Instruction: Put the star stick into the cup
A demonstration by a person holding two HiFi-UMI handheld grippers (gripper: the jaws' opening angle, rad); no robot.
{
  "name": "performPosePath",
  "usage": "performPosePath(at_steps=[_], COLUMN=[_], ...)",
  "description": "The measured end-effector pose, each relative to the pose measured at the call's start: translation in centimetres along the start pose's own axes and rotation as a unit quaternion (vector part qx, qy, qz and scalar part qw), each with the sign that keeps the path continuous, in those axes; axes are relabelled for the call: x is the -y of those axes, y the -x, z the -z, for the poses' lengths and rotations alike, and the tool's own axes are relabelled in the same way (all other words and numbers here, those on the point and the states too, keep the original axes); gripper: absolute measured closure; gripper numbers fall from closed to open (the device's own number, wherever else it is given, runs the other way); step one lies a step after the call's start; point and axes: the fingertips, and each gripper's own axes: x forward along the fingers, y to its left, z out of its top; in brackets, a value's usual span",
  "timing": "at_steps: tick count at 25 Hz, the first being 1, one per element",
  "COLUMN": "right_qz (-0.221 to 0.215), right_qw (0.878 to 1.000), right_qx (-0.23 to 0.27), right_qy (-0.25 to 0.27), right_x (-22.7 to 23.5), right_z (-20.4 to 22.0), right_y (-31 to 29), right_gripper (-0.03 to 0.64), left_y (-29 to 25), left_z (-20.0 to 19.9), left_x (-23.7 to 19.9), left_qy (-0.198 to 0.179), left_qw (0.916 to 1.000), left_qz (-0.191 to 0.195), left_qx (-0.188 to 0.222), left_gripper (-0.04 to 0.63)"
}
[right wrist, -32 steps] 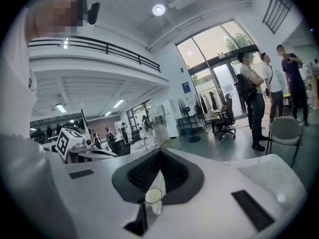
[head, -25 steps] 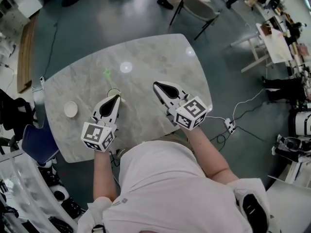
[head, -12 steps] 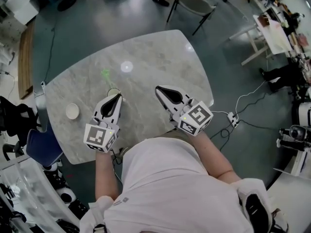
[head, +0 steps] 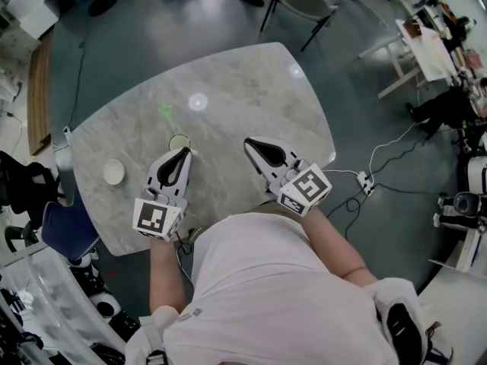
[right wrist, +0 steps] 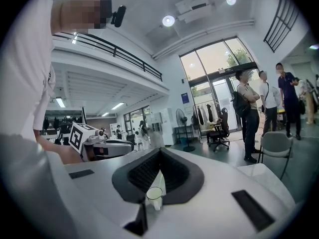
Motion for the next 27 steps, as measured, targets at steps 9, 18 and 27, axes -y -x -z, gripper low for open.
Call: performPosePath(at_steps=[9, 18, 27], right_qz=[0.006, 0.010, 0.016], right_qw=[1.000, 1.000, 0.999], right_qx=[-0.014, -0.021, -0.025], right_qy=[-0.010, -0.018, -0.035], right_x=[0.0, -0.1, 0.1], right_z=[1.1, 1.8, 2.1], right_y=[-0.1, -0.2, -0.3], right_gripper=[0.607, 0.607, 0.607], left_y=[0.4, 0.6, 1.0], left_z=[0.9, 1.6, 1.8], left_x=[-0.3, -0.6, -1.1], left_qy=[0.013, 0.023, 0.024], left_qw=[0.9999, 0.9997, 0.9996], left_qz=[-0.005, -0.008, -0.011], left_qx=[-0.008, -0.010, -0.007], left_gripper=[0.592, 0.592, 0.591])
